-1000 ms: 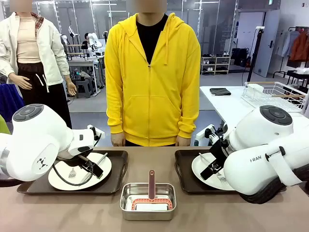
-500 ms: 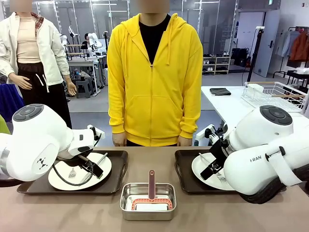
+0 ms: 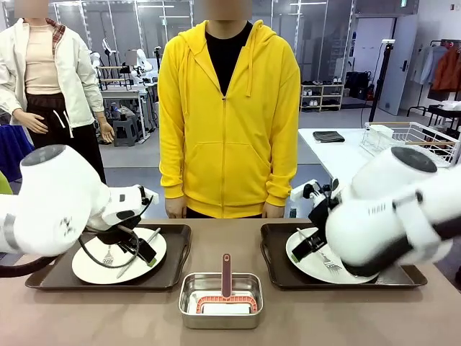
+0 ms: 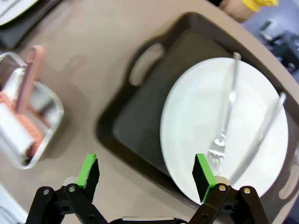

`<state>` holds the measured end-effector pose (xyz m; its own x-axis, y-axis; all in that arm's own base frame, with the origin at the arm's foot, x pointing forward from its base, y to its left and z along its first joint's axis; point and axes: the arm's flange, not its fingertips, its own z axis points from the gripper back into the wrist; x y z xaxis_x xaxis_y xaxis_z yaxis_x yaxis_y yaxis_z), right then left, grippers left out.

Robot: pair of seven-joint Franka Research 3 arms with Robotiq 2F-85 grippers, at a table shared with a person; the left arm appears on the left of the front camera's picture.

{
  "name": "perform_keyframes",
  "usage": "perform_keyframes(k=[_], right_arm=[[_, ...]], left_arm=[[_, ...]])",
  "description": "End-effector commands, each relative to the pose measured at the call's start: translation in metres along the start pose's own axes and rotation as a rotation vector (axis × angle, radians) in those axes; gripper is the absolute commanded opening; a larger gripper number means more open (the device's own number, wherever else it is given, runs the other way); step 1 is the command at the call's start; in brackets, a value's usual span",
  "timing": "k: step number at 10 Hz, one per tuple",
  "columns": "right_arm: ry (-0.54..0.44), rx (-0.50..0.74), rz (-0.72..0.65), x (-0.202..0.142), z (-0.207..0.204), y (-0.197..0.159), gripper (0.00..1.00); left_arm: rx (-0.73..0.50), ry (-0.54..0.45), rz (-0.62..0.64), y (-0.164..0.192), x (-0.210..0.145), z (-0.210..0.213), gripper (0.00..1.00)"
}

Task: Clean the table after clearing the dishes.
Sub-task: When the left (or right) Handle tray is removed, use the left hand (or right hand) to clean the left (or right) side of the table with the Lint Roller.

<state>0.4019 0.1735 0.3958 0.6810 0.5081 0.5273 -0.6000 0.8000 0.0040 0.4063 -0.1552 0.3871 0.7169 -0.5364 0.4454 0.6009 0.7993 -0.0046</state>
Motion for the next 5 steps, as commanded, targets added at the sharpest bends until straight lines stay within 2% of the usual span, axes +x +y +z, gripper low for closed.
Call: perform_keyframes(k=[1, 3, 4, 5], right_arm=[[0.017, 0.26, -0.11, 0.009, 0.03, -0.047, 1.0], [-0.004, 0.547, -0.287, 0.005, 0.037, -0.081, 1.0], [-0.046, 0.706, -0.372, -0.004, 0.04, -0.101, 1.0], [-0.081, 0.798, -0.452, -0.017, 0.045, -0.122, 1.0]], left_arm=[[-0.284, 0.057, 0.052, 0.047, -0.002, 0.035, 1.0], [-0.621, -0.042, 0.143, 0.081, -0.014, 0.046, 1.0], [-0.822, -0.161, 0.246, 0.108, -0.025, 0.048, 1.0], [-0.931, -0.249, 0.303, 0.133, -0.04, 0.05, 1.0]])
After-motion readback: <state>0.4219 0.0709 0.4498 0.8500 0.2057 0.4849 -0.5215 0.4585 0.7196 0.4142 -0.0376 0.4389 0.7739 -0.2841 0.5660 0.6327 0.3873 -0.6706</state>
